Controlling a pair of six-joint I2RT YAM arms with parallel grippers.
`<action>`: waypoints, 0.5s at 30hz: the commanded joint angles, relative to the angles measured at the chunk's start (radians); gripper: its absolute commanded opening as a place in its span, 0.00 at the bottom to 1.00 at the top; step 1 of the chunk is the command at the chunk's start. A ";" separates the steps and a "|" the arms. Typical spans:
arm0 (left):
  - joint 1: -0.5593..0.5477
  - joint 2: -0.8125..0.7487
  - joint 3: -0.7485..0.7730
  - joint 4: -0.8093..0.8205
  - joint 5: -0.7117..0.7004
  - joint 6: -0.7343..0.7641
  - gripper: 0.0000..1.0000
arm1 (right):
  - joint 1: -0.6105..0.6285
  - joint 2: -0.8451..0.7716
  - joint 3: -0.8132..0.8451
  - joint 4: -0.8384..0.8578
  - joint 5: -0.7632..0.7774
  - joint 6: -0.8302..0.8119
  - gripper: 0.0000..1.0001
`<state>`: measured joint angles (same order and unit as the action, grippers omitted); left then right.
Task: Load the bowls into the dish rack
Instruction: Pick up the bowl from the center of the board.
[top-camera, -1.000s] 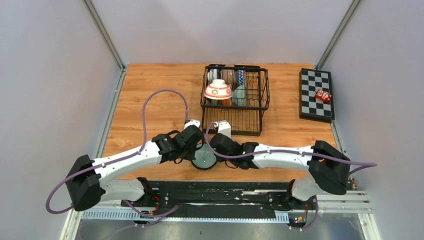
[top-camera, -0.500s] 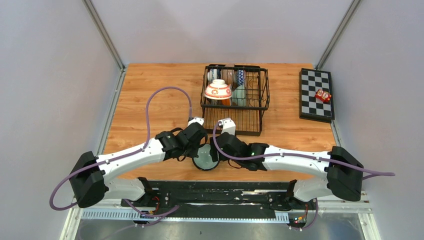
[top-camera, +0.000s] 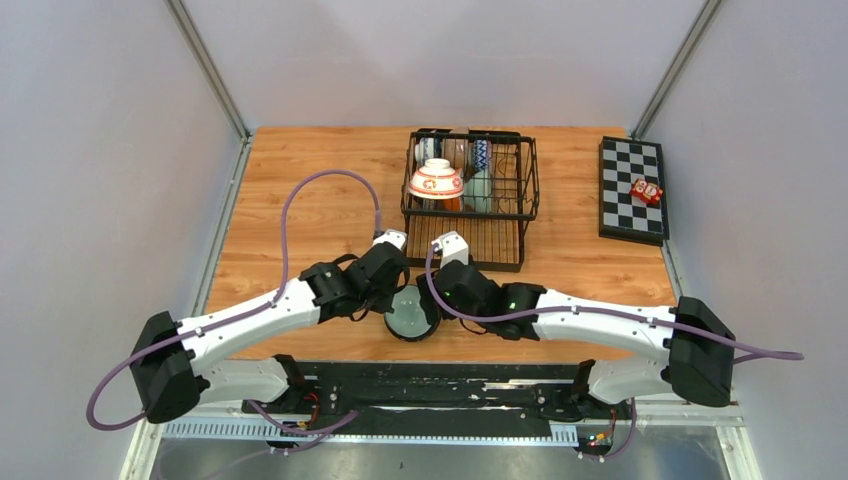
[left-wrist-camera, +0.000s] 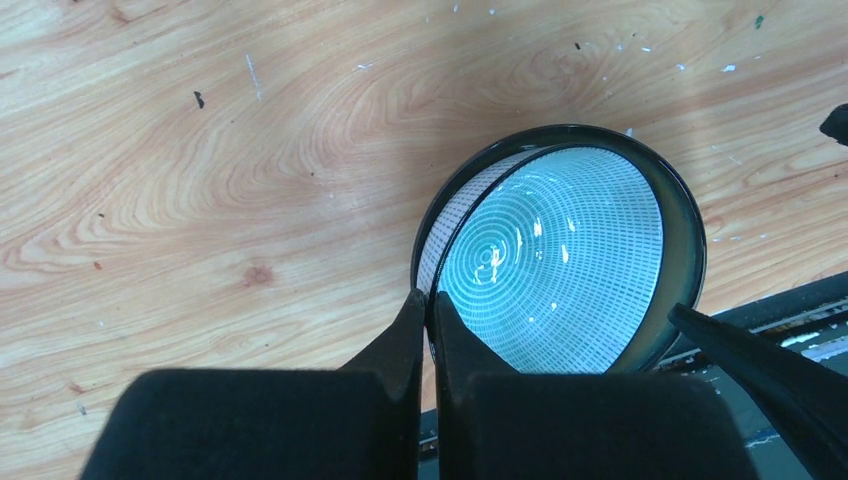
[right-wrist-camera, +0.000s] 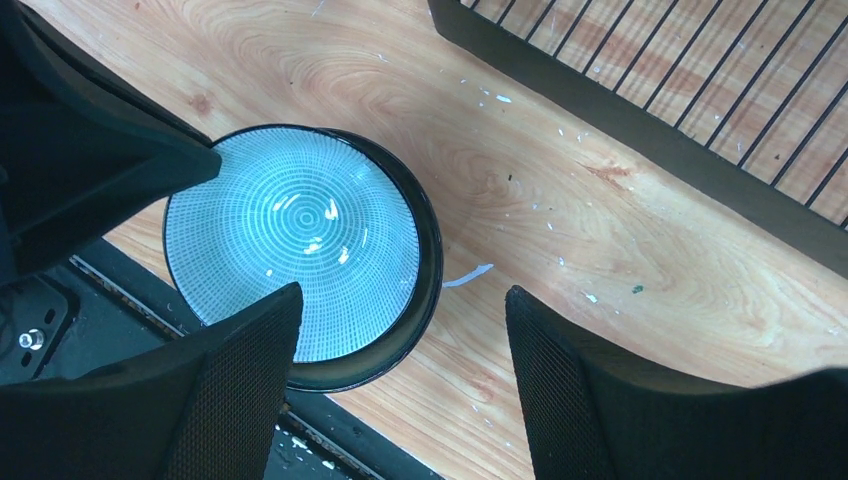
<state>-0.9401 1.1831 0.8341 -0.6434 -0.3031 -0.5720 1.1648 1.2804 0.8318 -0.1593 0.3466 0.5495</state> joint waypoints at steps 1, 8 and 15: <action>-0.009 -0.060 0.038 -0.005 -0.032 0.017 0.00 | 0.007 0.004 0.038 -0.008 -0.040 -0.072 0.76; -0.009 -0.114 0.043 -0.017 -0.039 0.027 0.00 | 0.001 0.028 0.060 0.018 -0.112 -0.113 0.77; -0.009 -0.200 0.040 -0.019 -0.036 0.020 0.00 | -0.013 0.043 0.070 0.045 -0.167 -0.111 0.75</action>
<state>-0.9401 1.0431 0.8360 -0.6888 -0.3260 -0.5526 1.1641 1.3106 0.8612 -0.1329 0.2195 0.4503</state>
